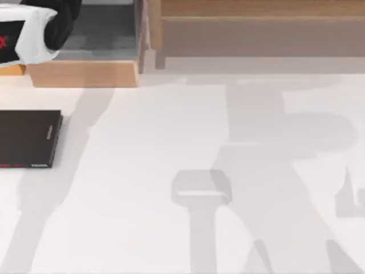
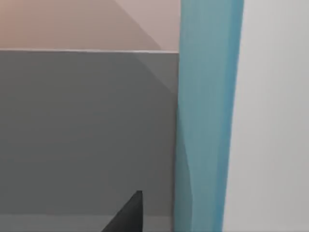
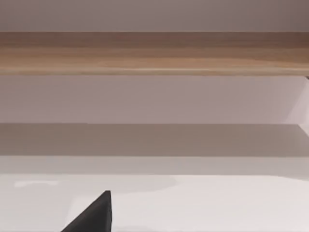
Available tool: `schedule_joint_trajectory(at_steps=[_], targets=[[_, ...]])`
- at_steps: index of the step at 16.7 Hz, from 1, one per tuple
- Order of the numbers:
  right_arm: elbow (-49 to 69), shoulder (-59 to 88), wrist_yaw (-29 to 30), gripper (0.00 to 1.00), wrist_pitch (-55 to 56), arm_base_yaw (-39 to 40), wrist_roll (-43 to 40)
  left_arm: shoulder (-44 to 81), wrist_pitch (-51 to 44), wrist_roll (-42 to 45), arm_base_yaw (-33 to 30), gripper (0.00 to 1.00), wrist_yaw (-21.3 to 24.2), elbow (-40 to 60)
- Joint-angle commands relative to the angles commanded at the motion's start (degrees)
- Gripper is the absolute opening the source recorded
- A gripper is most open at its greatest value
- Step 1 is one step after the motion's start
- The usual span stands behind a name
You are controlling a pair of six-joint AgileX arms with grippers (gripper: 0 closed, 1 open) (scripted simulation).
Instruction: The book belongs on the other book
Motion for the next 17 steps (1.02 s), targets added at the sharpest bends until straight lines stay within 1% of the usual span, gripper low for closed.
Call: schedule_joint_trajectory(at_steps=[8,9,17], targets=[[0.00,0.00,0.00,1.00,0.00,0.00,0.00,0.00,0.00,0.00,0.00,0.02,0.00,0.00],[0.00,0.00,0.00,1.00,0.00,0.00,0.00,0.00,0.00,0.00,0.00,0.00,0.00,0.00],[0.00,0.00,0.00,1.00,0.00,0.00,0.00,-0.07,0.00,0.08,-0.05,0.00,-0.02,-0.02]])
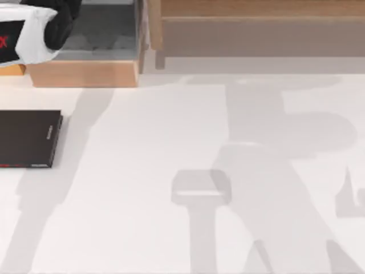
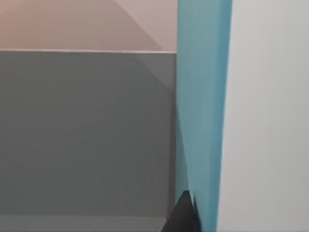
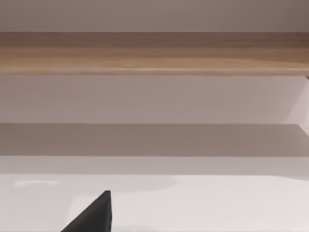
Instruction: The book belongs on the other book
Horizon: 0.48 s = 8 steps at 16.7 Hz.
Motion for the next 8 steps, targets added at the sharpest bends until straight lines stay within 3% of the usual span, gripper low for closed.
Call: schedule_joint_trajectory(at_steps=[3,8], targets=[[0.00,0.00,0.00,1.00,0.00,0.00,0.00,-1.67,1.04,-0.58,1.61,0.00,1.15,0.56],[0.00,0.00,0.00,1.00,0.00,0.00,0.00,-5.96,3.71,-2.53,6.73,0.00,7.68,2.01]])
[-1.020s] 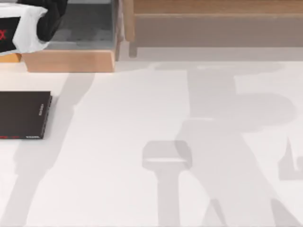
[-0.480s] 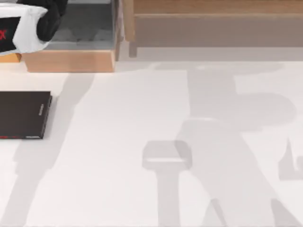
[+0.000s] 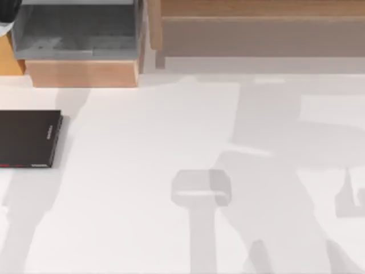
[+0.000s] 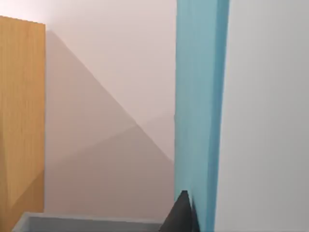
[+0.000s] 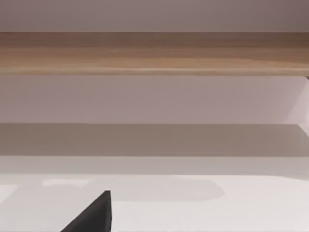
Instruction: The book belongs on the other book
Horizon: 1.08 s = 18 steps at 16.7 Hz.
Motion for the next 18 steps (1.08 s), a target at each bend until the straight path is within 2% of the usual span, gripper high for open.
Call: schedule_joint_trajectory(at_steps=[2,7,9,14,18], targets=[[0.00,0.00,0.00,1.00,0.00,0.00,0.00,-0.26,-0.51,0.07,-0.53,0.00,-0.52,-0.74],[0.00,0.00,0.00,1.00,0.00,0.00,0.00,2.50,-4.24,2.06,-6.36,0.00,-7.02,-3.23],[0.00,0.00,0.00,1.00,0.00,0.00,0.00,3.23,-4.84,2.55,-7.02,0.00,-8.01,-3.60],[0.00,0.00,0.00,1.00,0.00,0.00,0.00,2.49,-4.53,3.20,-6.74,0.00,-7.46,-3.92],[0.00,0.00,0.00,1.00,0.00,0.00,0.00,-5.21,-2.24,11.67,-6.41,0.00,-1.55,-9.17]])
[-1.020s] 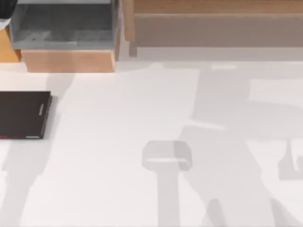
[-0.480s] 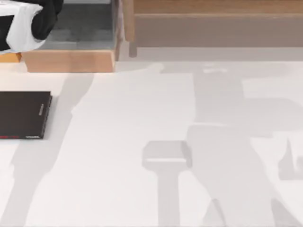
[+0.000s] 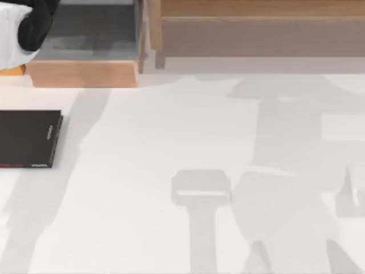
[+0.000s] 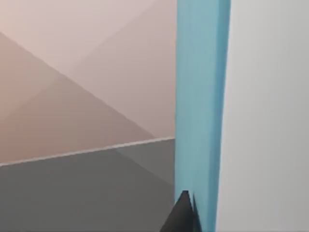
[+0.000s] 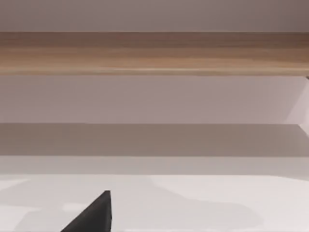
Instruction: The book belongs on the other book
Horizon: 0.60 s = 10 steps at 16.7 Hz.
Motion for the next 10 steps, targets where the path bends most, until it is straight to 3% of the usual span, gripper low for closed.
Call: schedule_joint_trajectory(at_steps=[5,10], targets=[[0.00,0.00,0.00,1.00,0.00,0.00,0.00,-15.10,3.73,22.12,2.57,0.00,11.51,-12.10],[0.00,0.00,0.00,1.00,0.00,0.00,0.00,-26.73,5.22,50.46,10.68,0.00,19.32,-27.22]])
